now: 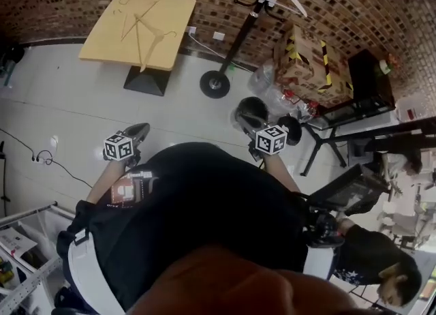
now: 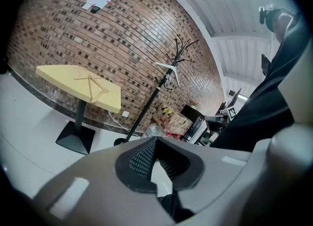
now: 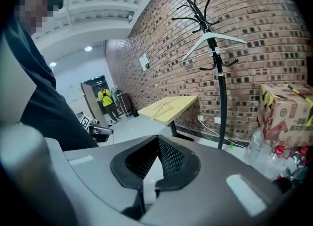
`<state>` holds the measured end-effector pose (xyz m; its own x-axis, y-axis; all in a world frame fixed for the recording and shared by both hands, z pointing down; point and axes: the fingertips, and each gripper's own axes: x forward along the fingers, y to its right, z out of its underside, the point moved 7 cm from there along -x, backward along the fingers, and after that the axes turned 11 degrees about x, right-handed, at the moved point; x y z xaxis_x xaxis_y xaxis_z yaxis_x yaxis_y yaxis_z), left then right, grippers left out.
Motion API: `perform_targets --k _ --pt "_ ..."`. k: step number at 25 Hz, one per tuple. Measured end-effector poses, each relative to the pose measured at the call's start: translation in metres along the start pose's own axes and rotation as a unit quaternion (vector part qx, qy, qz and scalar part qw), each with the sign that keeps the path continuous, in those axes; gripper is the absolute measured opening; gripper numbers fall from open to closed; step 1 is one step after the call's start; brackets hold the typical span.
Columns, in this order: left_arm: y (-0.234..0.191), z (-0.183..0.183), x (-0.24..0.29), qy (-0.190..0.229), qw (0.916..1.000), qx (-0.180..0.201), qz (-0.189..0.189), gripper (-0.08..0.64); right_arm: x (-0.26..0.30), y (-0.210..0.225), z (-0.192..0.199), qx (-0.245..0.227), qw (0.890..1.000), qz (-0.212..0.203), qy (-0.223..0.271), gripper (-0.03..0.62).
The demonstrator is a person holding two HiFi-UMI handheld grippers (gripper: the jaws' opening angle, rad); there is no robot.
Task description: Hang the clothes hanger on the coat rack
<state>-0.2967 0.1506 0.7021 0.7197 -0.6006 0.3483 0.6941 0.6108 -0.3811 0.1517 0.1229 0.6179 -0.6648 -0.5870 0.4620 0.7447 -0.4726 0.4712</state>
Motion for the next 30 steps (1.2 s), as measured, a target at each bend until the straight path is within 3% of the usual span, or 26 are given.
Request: perform_targets --k 9,17,23,30 --pt "0.021 -0.063 0.116 0.034 0.9967 -0.029 -0.067 0.000 0.019 0.125 -0.091 -0.042 0.997 -0.058 -0.027 0.014" --pt "0.018 -0.115 0.198 0.029 0.9952 -0.004 -0.093 0.000 0.044 0.192 -0.158 -0.076 0.992 -0.090 -0.042 0.014" --pt "-0.042 -0.129 0.211 0.000 0.9929 0.031 -0.114 0.000 0.090 0.194 -0.178 -0.077 0.991 -0.091 -0.057 0.014" --pt "-0.146 -0.157 0.225 -0.025 0.9941 0.058 -0.089 0.000 0.157 0.169 -0.205 -0.060 0.996 -0.045 -0.058 0.014"
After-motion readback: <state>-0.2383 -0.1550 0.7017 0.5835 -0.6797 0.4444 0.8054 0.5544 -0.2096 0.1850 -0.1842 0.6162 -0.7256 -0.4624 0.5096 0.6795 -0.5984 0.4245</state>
